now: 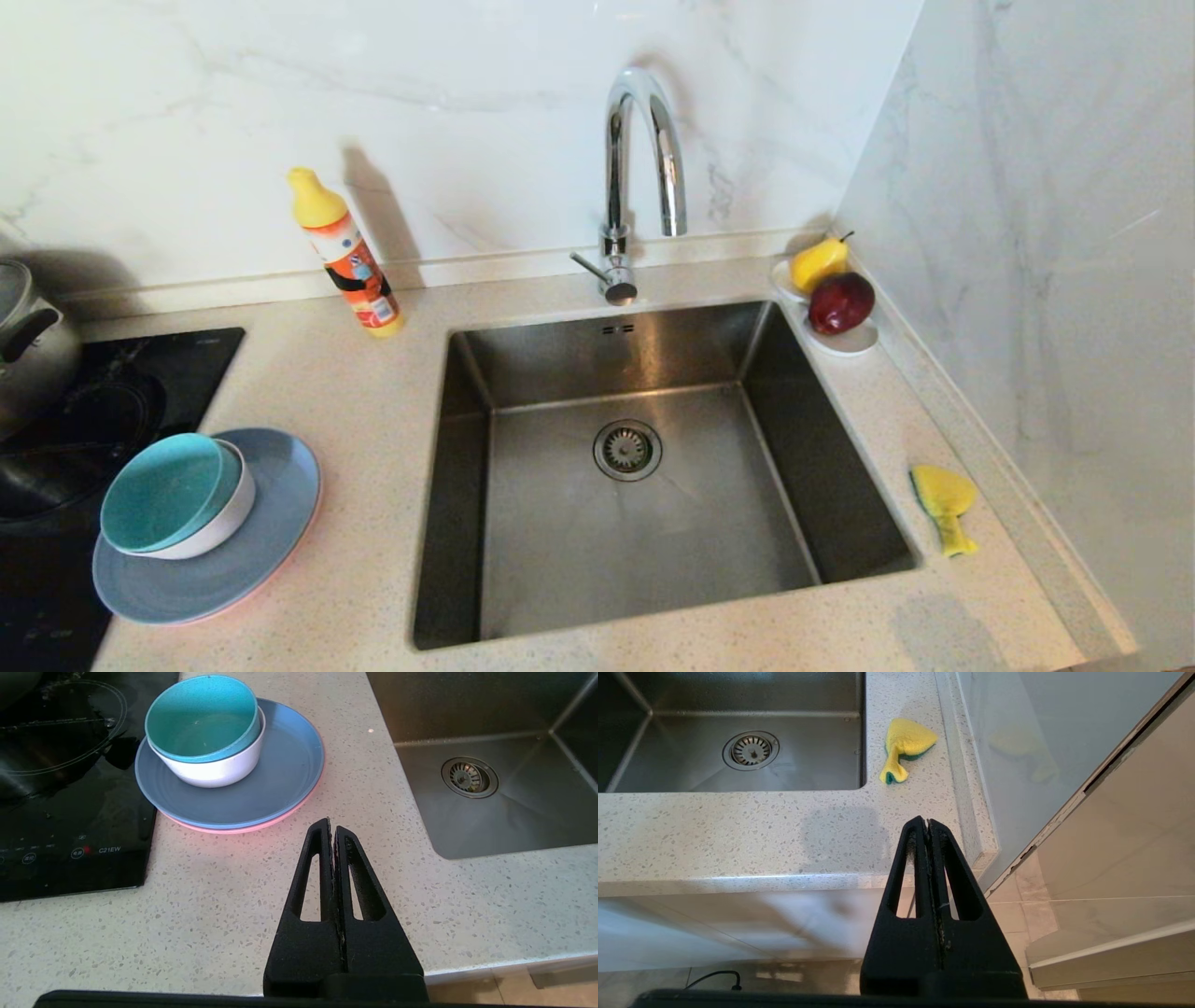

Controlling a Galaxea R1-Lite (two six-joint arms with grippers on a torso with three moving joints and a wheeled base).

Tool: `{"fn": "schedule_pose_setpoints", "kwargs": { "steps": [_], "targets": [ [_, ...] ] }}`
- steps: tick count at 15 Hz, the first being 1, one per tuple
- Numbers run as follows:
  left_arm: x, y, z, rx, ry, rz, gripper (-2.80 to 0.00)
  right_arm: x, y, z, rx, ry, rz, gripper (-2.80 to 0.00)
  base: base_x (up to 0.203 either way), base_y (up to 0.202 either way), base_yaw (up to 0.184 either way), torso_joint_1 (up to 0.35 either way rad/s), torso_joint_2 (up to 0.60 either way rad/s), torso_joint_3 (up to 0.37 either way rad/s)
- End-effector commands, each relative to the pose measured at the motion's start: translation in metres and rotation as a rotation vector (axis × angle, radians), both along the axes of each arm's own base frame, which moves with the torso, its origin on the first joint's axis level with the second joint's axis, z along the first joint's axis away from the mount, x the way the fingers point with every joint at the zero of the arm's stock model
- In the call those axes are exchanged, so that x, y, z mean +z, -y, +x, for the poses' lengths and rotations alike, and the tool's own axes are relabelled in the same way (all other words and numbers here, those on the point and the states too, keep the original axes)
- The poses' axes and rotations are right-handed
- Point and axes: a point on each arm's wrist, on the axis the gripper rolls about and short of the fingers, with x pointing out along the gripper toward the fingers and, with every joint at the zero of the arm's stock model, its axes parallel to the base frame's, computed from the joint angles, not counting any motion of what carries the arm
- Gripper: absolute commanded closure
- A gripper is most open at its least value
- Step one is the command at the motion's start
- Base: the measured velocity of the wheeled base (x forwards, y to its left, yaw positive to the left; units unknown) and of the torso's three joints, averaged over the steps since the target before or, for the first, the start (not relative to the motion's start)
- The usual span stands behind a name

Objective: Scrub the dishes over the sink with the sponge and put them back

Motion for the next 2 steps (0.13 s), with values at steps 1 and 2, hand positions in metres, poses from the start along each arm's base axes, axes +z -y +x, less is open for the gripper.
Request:
{"fn": "schedule_pose_setpoints", "kwargs": {
  "steps": [1,2],
  "targets": [
    [-0.0049,0.0,0.0017,0.0,-0.022,0.0,0.0,0.0,0.0,0.0002,0.0,-0.002,0.003,0.0,0.0,0.0,0.0,0.0,0.0,0.0],
    [-0.0049,0.0,0.0017,0.0,-0.021,0.0,0.0,-0.0001,0.0,0.0001,-0.002,-0.001,0.0,0.0,0.0,0.0,0.0,0.0,0.0,0.0]
  ]
}}
